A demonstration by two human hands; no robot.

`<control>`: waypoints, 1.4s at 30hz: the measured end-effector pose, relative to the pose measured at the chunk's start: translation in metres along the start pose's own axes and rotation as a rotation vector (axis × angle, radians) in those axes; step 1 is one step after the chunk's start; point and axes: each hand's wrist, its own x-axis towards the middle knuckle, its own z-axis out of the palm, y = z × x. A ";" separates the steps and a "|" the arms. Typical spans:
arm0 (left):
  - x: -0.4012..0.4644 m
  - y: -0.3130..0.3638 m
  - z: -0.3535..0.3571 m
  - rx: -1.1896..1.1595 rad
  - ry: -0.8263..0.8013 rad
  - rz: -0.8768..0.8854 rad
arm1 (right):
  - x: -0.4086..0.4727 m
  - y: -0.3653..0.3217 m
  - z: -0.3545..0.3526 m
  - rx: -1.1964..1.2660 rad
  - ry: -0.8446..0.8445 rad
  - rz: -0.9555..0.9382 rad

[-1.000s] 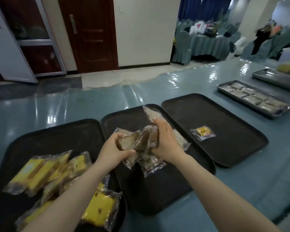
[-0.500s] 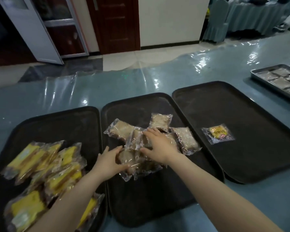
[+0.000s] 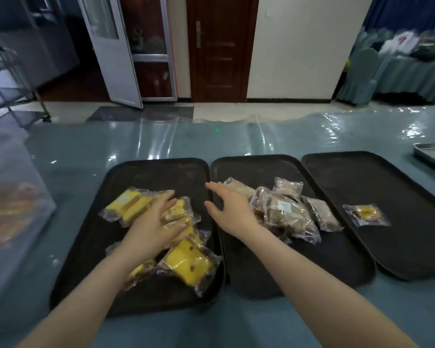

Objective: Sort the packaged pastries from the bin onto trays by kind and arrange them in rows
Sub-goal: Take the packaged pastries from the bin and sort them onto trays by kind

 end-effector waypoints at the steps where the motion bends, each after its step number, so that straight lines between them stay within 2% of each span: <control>1: -0.013 -0.004 -0.022 -0.021 0.023 0.014 | -0.004 -0.021 0.007 0.024 0.038 -0.007; 10: -0.098 -0.038 -0.181 -0.107 0.193 0.146 | -0.022 -0.193 0.074 0.291 0.169 -0.041; 13: -0.100 -0.039 -0.207 -0.156 0.215 0.184 | -0.013 -0.225 0.089 0.360 0.161 -0.039; 19: -0.084 -0.051 -0.258 -0.067 0.260 0.250 | 0.028 -0.261 0.115 0.489 0.129 -0.082; 23: -0.087 -0.071 -0.303 0.014 0.311 0.198 | 0.071 -0.300 0.143 0.550 0.115 -0.115; 28: -0.096 -0.103 -0.369 0.064 0.453 0.078 | 0.098 -0.356 0.193 0.586 -0.036 -0.212; 35: -0.097 -0.176 -0.452 0.233 0.335 -0.021 | 0.133 -0.405 0.244 0.535 -0.144 -0.111; 38: -0.081 -0.219 -0.479 0.300 0.208 -0.040 | 0.151 -0.425 0.271 0.330 -0.172 -0.066; 42: -0.041 -0.260 -0.505 0.288 0.090 0.020 | 0.186 -0.443 0.316 0.070 -0.307 0.049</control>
